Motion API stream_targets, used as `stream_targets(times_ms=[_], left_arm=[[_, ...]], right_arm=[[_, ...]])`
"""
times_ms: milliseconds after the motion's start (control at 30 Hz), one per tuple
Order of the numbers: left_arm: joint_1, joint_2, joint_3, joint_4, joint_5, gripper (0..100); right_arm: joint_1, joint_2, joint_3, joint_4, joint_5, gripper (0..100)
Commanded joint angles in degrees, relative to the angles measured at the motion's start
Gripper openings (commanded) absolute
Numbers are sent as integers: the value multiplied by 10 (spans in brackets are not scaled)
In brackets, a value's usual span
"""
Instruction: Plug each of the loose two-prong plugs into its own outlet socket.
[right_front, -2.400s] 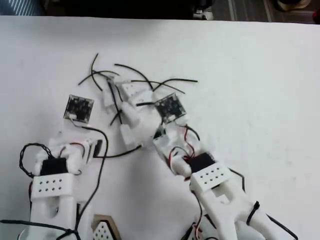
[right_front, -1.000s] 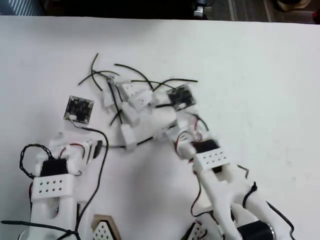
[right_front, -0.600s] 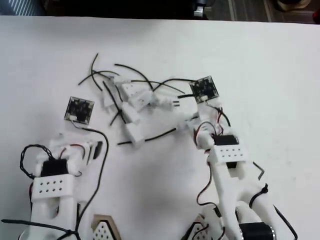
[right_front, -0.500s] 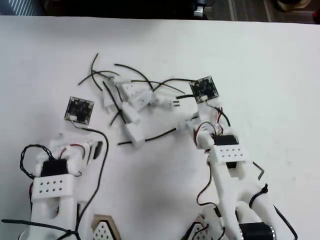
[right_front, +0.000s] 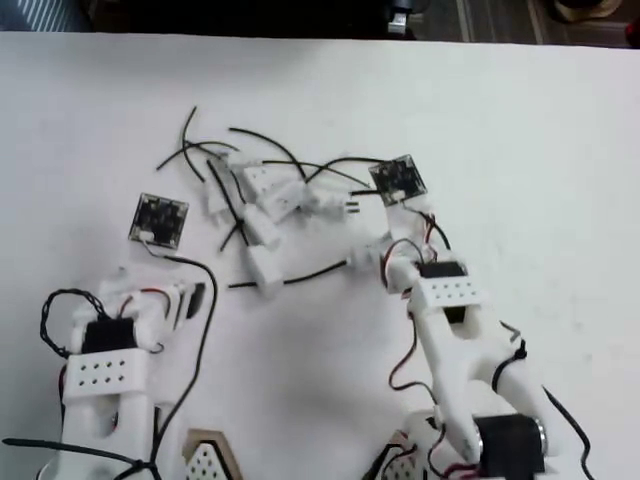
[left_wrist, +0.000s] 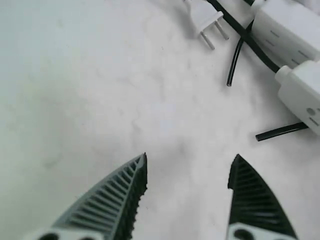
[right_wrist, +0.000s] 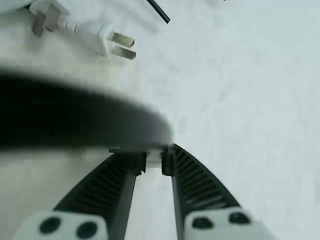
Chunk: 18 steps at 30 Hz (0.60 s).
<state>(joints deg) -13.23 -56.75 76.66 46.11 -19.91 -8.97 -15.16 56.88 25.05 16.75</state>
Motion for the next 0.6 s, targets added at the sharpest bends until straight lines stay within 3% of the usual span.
stream_targets(times_ms=[0, 167, 333, 567], left_arm=[[-5, -11, -4, -11, -1, 267], [-5, -11, -4, -11, -1, 267], [-3, -11, -4, -11, -1, 267], [-3, -11, -4, -11, -1, 267]], right_arm=[[-5, 23, -22, 6, 5, 22], [-9, -23, -25, 50, -1, 157], [-29, -83, -66, 178, -77, 331], [-80, -95, -78, 278, -88, 347]])
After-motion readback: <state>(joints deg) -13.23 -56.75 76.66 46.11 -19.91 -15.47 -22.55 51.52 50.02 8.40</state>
